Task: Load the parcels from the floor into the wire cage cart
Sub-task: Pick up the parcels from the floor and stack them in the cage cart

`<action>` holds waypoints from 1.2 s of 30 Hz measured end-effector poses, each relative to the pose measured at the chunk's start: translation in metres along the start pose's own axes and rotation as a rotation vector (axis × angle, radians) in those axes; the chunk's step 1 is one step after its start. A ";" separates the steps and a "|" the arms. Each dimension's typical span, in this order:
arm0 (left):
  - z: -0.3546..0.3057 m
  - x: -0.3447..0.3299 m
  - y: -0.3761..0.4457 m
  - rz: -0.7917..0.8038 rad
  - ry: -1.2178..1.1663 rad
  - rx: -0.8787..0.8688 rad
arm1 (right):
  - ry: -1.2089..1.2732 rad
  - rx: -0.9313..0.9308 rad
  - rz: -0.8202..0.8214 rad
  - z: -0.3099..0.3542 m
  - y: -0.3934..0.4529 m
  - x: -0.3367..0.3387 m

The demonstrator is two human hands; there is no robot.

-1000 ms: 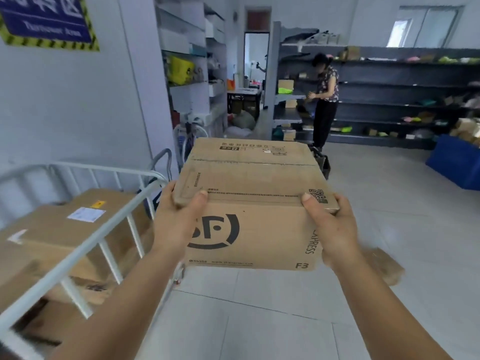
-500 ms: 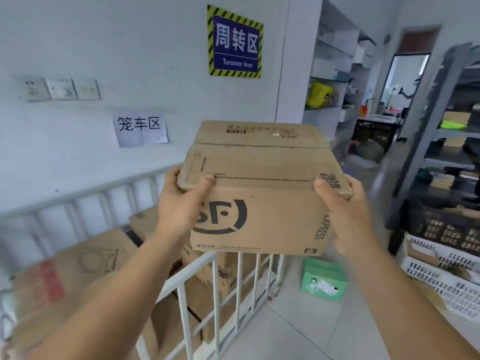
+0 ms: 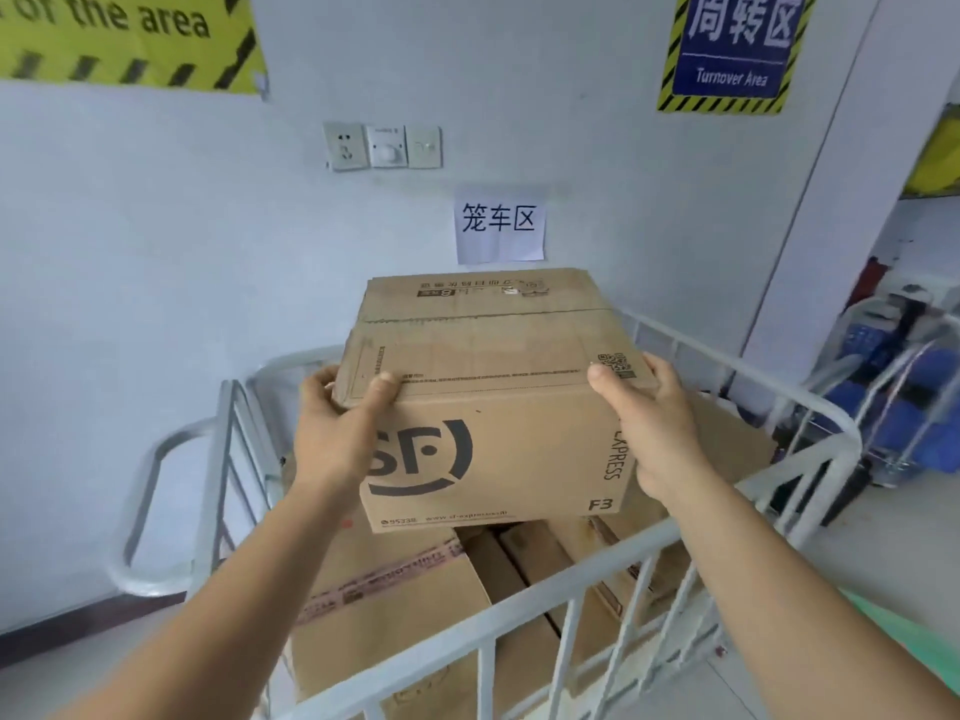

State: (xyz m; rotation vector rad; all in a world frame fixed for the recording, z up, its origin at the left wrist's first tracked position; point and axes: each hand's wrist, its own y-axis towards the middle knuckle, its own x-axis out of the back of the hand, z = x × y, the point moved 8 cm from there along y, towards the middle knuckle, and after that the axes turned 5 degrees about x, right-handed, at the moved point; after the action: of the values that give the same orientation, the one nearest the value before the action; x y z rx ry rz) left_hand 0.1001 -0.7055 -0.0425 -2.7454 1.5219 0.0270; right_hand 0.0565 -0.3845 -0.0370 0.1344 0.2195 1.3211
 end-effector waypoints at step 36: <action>0.240 0.121 0.046 -0.156 0.738 0.454 | -0.554 -0.508 0.531 -0.273 -0.026 -0.148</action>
State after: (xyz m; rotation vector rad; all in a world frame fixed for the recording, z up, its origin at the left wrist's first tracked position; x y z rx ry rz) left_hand 0.1224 -0.8302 -0.2839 -2.5752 1.1623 -1.2746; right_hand -0.0173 -0.5417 -0.2958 0.1256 -0.6617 1.7645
